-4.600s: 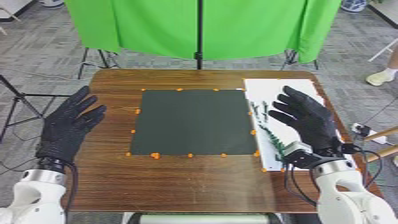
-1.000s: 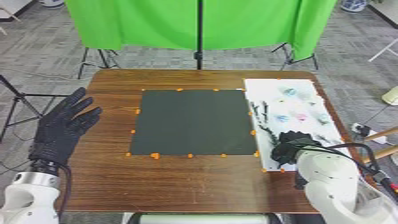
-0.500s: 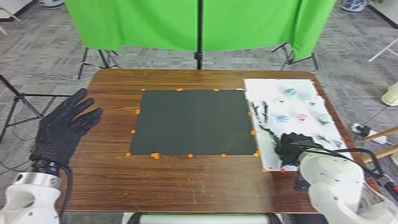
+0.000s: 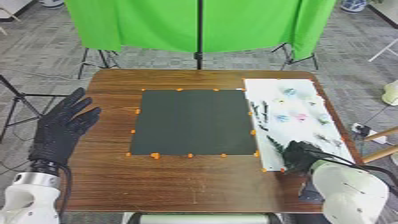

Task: Arrange flowers

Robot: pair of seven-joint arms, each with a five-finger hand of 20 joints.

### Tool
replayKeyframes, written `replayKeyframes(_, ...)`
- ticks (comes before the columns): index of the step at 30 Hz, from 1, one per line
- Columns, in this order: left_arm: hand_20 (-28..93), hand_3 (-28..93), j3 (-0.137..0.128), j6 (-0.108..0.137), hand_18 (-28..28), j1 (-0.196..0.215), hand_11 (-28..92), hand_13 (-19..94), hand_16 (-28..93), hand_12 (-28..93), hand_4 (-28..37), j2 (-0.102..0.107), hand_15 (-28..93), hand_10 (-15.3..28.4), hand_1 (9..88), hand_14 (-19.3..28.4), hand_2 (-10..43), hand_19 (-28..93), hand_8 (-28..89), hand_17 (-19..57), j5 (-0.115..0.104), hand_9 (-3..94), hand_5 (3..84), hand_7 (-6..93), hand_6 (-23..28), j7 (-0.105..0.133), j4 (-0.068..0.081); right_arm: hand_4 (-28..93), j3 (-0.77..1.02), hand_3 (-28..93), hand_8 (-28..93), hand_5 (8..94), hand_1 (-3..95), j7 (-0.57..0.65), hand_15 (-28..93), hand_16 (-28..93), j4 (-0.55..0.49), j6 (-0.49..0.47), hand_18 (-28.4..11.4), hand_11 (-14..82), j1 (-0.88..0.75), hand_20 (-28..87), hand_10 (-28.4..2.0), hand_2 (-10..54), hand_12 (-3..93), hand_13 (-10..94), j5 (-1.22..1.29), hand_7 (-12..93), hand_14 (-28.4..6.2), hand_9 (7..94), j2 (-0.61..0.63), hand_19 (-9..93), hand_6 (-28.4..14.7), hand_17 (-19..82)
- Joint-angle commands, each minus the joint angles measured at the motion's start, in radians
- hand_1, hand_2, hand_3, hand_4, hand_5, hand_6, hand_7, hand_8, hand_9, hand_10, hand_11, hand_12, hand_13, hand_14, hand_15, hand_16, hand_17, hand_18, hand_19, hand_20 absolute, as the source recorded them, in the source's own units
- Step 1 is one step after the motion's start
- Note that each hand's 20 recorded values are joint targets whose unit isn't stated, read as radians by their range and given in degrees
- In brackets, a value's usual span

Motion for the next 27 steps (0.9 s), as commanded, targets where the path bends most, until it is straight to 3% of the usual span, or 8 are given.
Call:
replayKeyframes(1,6,73,-0.008,0.021,20.6,0.020,21,27,-5,8,-26.6,-0.005,46,11.5,26.5,14.5,8.4,52,-11,-7.3,-0.009,28.7,34.4,16.8,3.0,0.010,-0.004,-12,0.054,93,21,63.3,24.0,0.069,76,26,-0.063,0.070,-17.3,52.3,-0.041,54,-10.6,23.9,27.5,81,0.070,68,-7.1,85.8,-0.025,93,0.2,55)
replayKeyframes(5,6,73,-0.016,0.007,20.6,0.020,22,28,-5,8,-26.6,-0.017,46,11.5,26.4,14.4,8.4,52,-11,-7.3,0.002,28.7,34.4,16.8,3.0,0.004,-0.004,-6,0.100,93,21,66.2,22.0,0.061,76,26,-0.097,0.140,-18.0,50.4,-0.055,55,-10.8,22.6,27.1,83,0.138,66,-7.8,87.8,-0.038,93,0.4,56)
replayKeyframes(10,6,73,-0.032,0.010,20.6,0.042,22,28,-5,8,-26.5,0.000,46,11.5,26.4,14.4,8.3,52,-11,-7.3,0.004,28.7,34.5,16.8,3.0,0.011,-0.008,2,0.091,93,23,69.8,19.2,0.021,75,26,-0.096,0.325,-18.9,48.5,-0.031,57,-10.9,21.2,27.2,85,0.120,64,-8.2,91.4,-0.029,93,0.7,58)
replayKeyframes(15,6,73,-0.089,-0.002,20.6,0.103,21,27,-5,8,-26.3,0.000,46,11.3,26.4,14.2,8.2,52,-11,-7.3,0.029,28.3,34.3,16.7,2.9,0.009,-0.026,8,0.042,93,24,72.1,16.4,-0.011,75,26,-0.082,0.429,-19.1,48.7,0.054,60,-10.9,21.1,27.7,87,0.131,62,-8.1,93.5,-0.038,93,1.1,60)
replayKeyframes(18,6,73,-0.149,0.016,20.6,0.182,21,27,-5,8,-26.1,0.009,46,11.3,26.4,14.1,8.1,52,-11,-7.4,0.020,28.0,34.1,16.6,2.8,0.012,-0.047,9,-0.023,93,25,72.9,16.1,-0.028,75,27,-0.061,0.406,-19.0,49.1,0.142,60,-10.8,21.2,27.6,87,0.126,62,-8.2,93.6,-0.041,93,1.2,61)
replayKeyframes(19,6,73,-0.179,0.014,20.6,0.210,21,27,-5,8,-26.1,0.001,46,11.3,26.5,14.1,8.1,52,-11,-7.4,0.028,28.0,34.1,16.5,2.8,-0.006,-0.054,9,-0.049,93,25,73.0,16.1,-0.032,75,27,-0.052,0.396,-19.1,49.1,0.174,60,-10.8,21.2,27.6,87,0.123,62,-8.2,93.7,-0.044,93,1.2,61)
replayKeyframes(22,6,73,-0.217,0.035,20.6,0.260,21,27,-5,8,-26.1,0.005,46,11.3,26.5,14.1,8.0,52,-11,-7.4,0.018,27.9,34.1,16.5,2.8,-0.007,-0.069,9,-0.136,93,25,73.1,15.9,-0.040,75,27,-0.024,0.356,-18.9,49.1,0.274,61,-10.7,21.5,27.7,87,0.117,62,-8.0,93.7,-0.055,93,1.2,61)
replayKeyframes(27,6,73,-0.228,0.047,20.6,0.262,21,27,-5,8,-26.1,0.014,46,11.3,26.5,14.2,7.9,52,-11,-7.4,0.016,27.9,34.1,16.5,2.8,0.001,-0.074,8,-0.276,93,26,72.6,15.9,-0.045,75,27,0.043,0.279,-18.8,48.9,0.436,61,-10.5,21.8,27.9,87,0.096,61,-7.8,93.7,-0.101,93,1.3,61)
